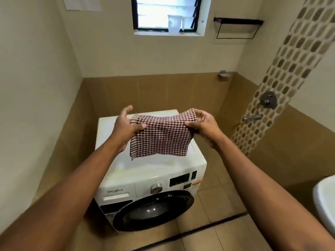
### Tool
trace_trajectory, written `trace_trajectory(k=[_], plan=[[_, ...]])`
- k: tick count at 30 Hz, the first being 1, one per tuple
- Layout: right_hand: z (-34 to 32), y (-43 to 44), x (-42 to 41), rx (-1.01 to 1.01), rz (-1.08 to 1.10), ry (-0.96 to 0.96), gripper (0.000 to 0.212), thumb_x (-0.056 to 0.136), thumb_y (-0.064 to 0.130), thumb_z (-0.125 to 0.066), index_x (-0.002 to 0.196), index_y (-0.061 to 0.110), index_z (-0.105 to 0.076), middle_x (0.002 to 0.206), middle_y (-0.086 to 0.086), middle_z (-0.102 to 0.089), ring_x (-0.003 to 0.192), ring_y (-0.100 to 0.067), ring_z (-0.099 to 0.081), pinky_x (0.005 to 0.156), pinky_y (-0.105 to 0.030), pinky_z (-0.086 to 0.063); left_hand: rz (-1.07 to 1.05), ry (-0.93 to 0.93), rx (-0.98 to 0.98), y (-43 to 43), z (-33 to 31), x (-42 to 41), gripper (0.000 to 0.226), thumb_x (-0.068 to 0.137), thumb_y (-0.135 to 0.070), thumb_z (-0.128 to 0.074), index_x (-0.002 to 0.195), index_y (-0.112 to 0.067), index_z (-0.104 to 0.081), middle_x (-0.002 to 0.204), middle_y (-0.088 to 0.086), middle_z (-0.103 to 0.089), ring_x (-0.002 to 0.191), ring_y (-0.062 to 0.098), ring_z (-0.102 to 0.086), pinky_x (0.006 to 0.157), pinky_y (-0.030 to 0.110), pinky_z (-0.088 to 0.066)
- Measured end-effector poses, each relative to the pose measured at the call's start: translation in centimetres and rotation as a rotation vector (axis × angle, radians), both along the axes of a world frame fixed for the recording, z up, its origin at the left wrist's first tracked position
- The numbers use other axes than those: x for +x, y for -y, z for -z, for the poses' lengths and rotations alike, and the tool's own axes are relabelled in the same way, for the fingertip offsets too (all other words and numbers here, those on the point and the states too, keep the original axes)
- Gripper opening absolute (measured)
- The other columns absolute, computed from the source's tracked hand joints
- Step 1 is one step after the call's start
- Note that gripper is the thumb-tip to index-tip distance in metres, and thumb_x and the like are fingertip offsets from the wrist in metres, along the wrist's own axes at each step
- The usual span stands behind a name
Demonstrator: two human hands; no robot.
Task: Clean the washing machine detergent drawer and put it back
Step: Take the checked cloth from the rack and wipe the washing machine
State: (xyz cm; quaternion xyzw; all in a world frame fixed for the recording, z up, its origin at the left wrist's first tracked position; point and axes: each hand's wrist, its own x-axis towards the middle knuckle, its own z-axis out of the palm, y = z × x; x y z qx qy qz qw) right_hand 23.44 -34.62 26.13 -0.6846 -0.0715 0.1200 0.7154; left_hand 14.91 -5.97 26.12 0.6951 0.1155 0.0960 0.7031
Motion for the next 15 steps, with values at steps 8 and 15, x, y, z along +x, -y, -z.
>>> trace_trajectory(k=[8,15], plan=[[-10.2,-2.0,4.2,-0.208,-0.120,0.339,0.083,0.067,-0.020,-0.082,0.140,0.011,-0.055,0.107,-0.015,-0.066,0.100,-0.027,-0.067,0.097,-0.047,-0.055,-0.055,0.238,0.350,-1.8,-10.9,3.1,0.045,0.076,0.009,-0.083,0.114,-0.014,-0.076,0.110,0.002,-0.076,0.107,0.024,-0.074,0.087,0.028,-0.060],[-15.8,-2.3,5.9,-0.498,-0.014,0.729,0.010,0.090,0.015,-0.078,0.100,0.019,-0.079,0.102,0.001,-0.077,0.098,-0.015,-0.072,0.096,-0.044,-0.059,-0.222,0.300,0.868,-3.7,-16.6,2.9,0.025,0.078,-0.023,-0.090,0.100,-0.016,-0.081,0.096,-0.002,-0.076,0.086,0.012,-0.068,0.073,0.026,-0.052]])
